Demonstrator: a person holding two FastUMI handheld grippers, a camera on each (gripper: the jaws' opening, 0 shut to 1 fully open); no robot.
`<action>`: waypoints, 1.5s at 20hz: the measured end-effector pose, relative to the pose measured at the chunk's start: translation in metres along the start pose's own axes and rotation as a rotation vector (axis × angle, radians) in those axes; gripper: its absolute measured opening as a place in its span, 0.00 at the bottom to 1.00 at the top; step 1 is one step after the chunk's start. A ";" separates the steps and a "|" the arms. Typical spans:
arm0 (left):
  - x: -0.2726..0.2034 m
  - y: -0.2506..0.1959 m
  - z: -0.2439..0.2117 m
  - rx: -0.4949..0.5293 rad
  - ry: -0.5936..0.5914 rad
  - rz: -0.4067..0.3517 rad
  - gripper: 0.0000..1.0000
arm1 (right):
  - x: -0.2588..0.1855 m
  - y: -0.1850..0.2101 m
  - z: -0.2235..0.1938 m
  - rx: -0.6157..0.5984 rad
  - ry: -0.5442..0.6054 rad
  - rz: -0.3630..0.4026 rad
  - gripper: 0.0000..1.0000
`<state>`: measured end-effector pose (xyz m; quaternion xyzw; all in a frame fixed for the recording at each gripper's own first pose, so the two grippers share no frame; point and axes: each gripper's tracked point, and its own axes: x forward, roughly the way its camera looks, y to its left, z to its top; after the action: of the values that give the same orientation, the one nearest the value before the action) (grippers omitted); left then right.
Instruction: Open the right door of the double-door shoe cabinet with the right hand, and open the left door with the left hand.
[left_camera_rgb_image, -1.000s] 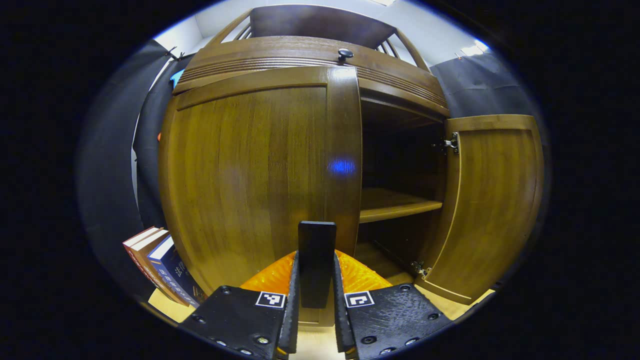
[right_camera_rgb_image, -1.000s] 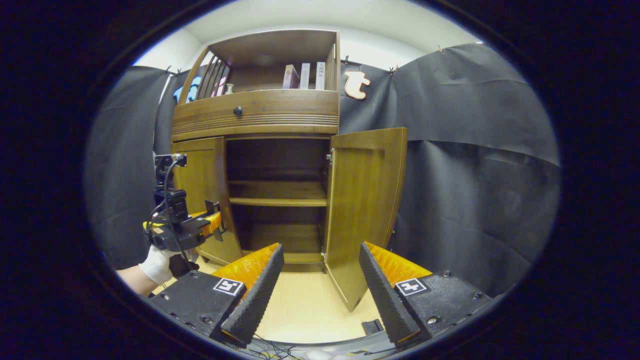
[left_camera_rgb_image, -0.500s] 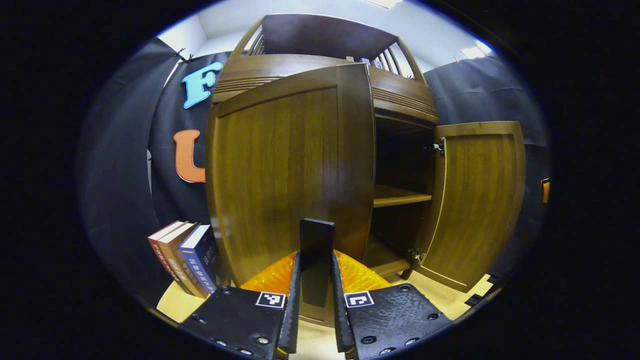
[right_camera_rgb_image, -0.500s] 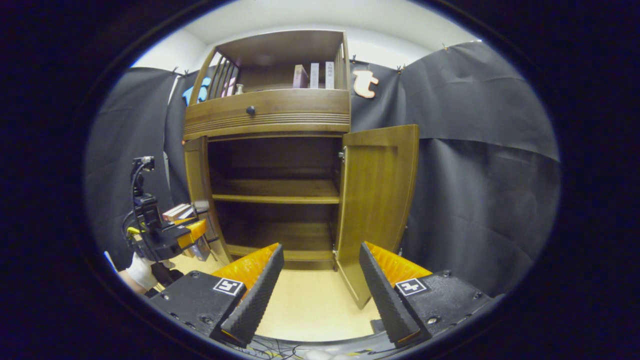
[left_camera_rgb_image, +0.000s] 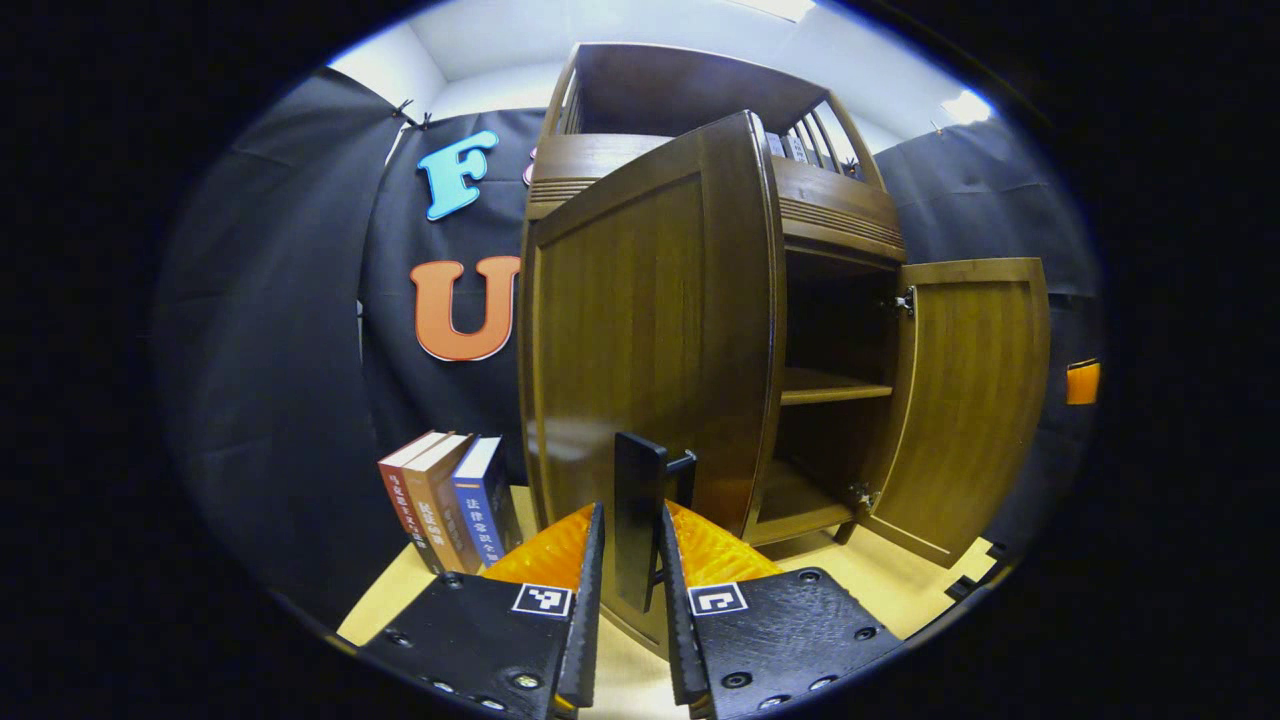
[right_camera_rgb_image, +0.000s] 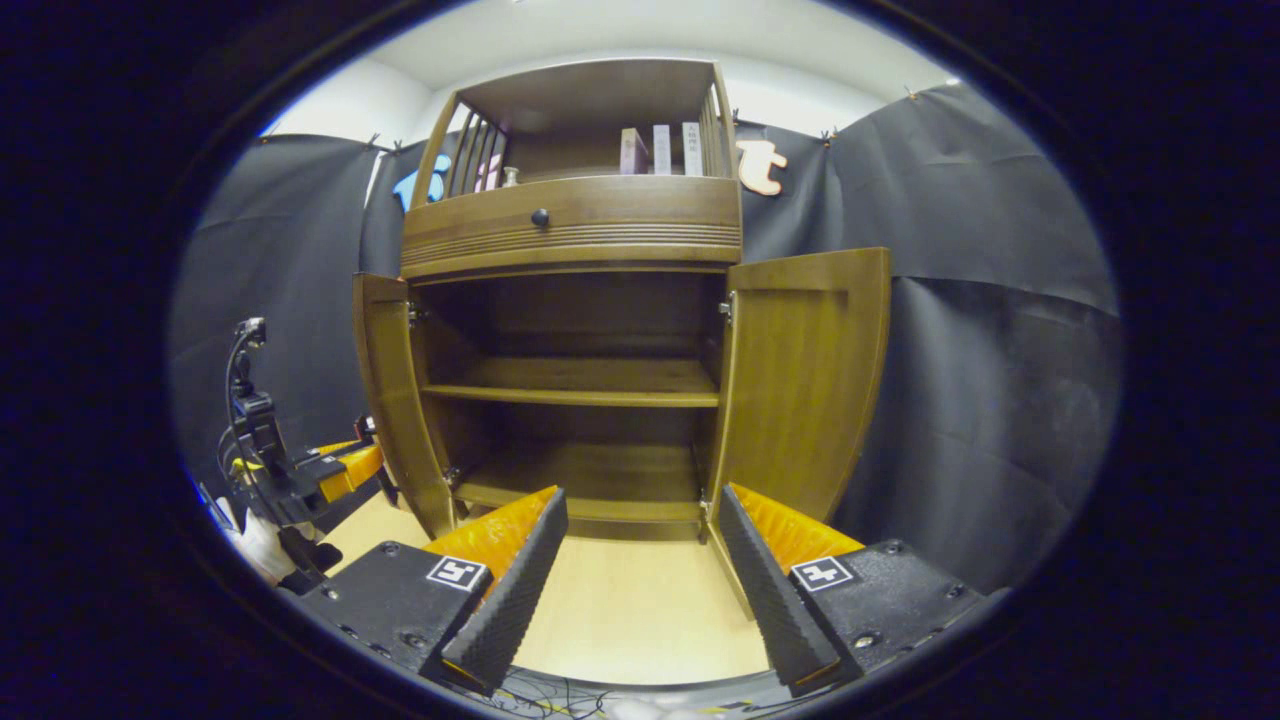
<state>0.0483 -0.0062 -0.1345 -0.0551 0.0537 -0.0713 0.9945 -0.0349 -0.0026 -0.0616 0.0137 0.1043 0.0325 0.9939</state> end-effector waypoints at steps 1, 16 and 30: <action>0.022 0.000 -0.004 0.001 0.000 0.004 0.12 | 0.001 0.003 0.000 0.000 -0.001 0.009 0.96; -0.004 0.073 0.000 0.044 -0.034 0.014 0.00 | 0.009 0.017 0.000 0.003 -0.003 0.065 0.97; -0.002 0.139 0.001 0.013 -0.022 -0.058 0.00 | 0.013 0.027 0.002 -0.007 0.002 0.065 0.97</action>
<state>0.0650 0.1305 -0.1500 -0.0510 0.0409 -0.0999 0.9928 -0.0232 0.0251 -0.0611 0.0134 0.1046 0.0654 0.9923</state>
